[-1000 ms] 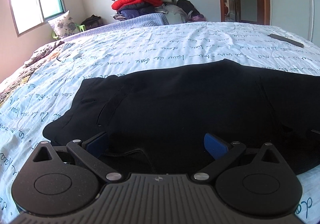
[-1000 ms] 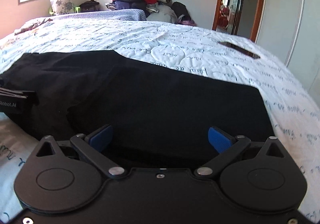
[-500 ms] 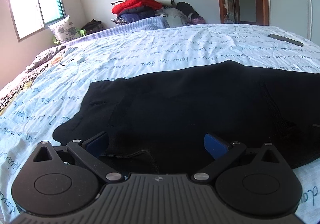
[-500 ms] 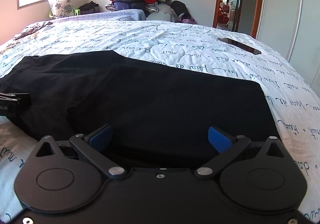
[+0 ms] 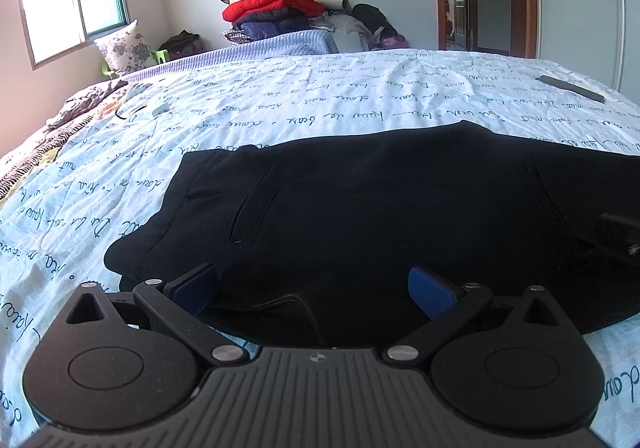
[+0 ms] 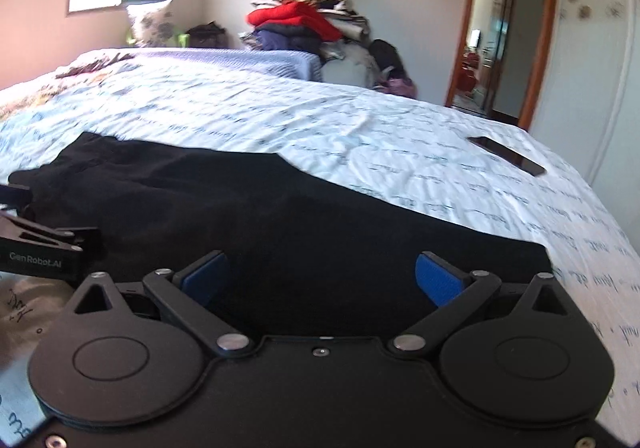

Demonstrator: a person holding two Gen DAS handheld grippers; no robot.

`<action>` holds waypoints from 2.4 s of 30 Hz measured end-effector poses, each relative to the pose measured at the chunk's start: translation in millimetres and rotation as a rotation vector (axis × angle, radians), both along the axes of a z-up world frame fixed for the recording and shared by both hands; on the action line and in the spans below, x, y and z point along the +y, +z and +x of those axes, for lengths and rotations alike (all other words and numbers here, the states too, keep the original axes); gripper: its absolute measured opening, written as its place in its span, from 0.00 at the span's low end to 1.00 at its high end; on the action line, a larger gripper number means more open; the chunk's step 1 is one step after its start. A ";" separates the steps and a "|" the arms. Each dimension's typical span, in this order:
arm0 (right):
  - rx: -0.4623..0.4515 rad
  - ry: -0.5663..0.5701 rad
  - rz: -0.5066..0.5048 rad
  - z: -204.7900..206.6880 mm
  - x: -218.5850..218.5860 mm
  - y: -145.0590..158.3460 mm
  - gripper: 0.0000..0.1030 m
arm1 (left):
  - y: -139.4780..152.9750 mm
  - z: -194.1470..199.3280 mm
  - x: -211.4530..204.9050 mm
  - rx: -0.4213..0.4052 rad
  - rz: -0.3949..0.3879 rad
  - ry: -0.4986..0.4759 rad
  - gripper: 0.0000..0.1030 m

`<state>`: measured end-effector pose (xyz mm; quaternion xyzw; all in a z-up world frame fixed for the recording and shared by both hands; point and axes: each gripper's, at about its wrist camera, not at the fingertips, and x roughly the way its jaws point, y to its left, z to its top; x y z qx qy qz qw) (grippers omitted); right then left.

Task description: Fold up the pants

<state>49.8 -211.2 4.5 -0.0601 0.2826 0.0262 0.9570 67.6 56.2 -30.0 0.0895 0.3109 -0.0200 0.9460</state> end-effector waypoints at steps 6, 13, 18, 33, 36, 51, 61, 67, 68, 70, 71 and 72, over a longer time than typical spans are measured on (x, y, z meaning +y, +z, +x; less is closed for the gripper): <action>0.004 0.022 -0.025 4.0 12.7 -3.1 0.99 | 17.1 3.2 26.3 -0.072 0.086 0.064 1.00; -0.033 0.093 -0.052 45.9 29.1 13.1 0.97 | 34.3 74.2 53.6 0.015 -0.039 0.073 0.98; 0.015 0.142 0.006 102.1 24.5 24.1 0.47 | 36.5 96.0 38.4 -0.046 0.106 0.085 1.00; 0.093 0.174 0.033 137.3 33.2 14.5 0.41 | 10.1 92.8 10.2 -0.140 0.287 0.024 0.99; 0.142 0.212 0.001 141.5 45.5 3.5 0.40 | 15.0 103.0 5.4 -0.093 0.189 -0.049 1.00; 0.119 0.316 -0.011 74.9 62.4 8.6 0.49 | 9.2 94.2 38.8 0.137 -0.028 -0.061 0.98; 0.079 0.383 -0.113 31.2 99.1 2.9 0.51 | 13.7 32.2 101.3 0.172 -0.080 0.040 1.00; -0.044 0.422 -0.123 1.7 132.6 22.1 0.51 | 40.6 1.7 174.1 0.095 -0.238 0.276 0.99; -0.083 0.470 -0.148 -6.7 146.3 25.5 0.51 | 44.9 1.1 183.4 0.089 -0.251 0.313 0.99; -0.138 0.556 -0.244 -17.3 174.8 22.9 0.51 | 49.4 2.4 198.9 0.093 -0.295 0.347 0.99; -0.154 0.598 -0.321 -21.0 191.5 17.7 0.51 | 50.3 4.5 205.9 0.110 -0.326 0.358 0.99; -0.176 0.626 -0.398 -24.0 205.6 11.4 0.50 | 49.8 5.9 212.5 0.129 -0.366 0.367 0.99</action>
